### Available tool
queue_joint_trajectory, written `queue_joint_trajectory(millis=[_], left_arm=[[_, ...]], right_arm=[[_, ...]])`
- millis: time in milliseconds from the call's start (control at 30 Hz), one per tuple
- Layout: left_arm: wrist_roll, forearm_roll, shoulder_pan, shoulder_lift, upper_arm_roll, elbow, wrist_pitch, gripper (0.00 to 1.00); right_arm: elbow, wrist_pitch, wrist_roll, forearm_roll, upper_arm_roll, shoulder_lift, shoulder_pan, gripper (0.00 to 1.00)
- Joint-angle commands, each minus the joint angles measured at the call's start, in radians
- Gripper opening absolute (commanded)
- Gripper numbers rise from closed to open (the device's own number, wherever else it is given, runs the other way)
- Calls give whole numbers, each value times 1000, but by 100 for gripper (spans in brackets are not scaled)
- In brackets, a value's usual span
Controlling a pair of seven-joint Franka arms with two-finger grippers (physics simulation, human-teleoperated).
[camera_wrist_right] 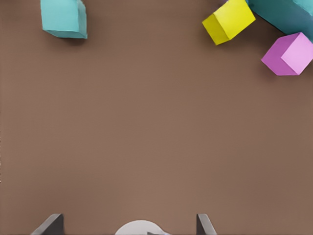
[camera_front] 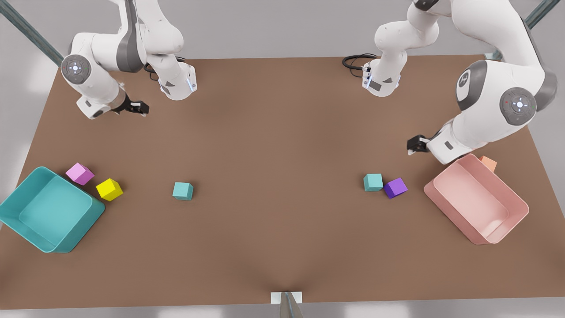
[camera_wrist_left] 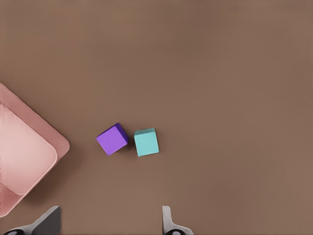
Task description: Stack the two blue cubes on top of each other
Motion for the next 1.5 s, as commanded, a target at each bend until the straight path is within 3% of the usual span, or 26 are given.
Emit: queue_joint_trajectory(millis=[0,67,133,300,467,533,767,900,1067,1467], left_arm=[[5,13,5,-9,-1,-8,224,100],[5,15,5,-6,-1,-7,225,100],[5,15,7,-6,-1,-7,225,100],[6,15,13,-3,3,-2,224,100],[8,13,13,4,8,-1,225,100],[6,13,11,0,8,5,224,100],[14,44,17,-6,0,5,205,100],[14,44,14,-3,0,4,169,100],[3,42,16,-44,-44,-4,-19,100],[6,36,17,-41,-43,4,-19,100]], right_arm=[[3,172,81,-2,0,3,0,100],[109,52,-39,-4,0,87,9,100],[336,-74,-69,-1,69,233,19,100],[233,346,66,73,113,475,10,100],[233,581,236,73,161,671,8,100],[232,583,503,74,160,691,10,100],[201,698,616,134,150,773,-1,100],[202,745,607,177,149,814,3,100],[212,775,601,171,149,843,6,100],[242,732,503,165,120,842,11,100]])
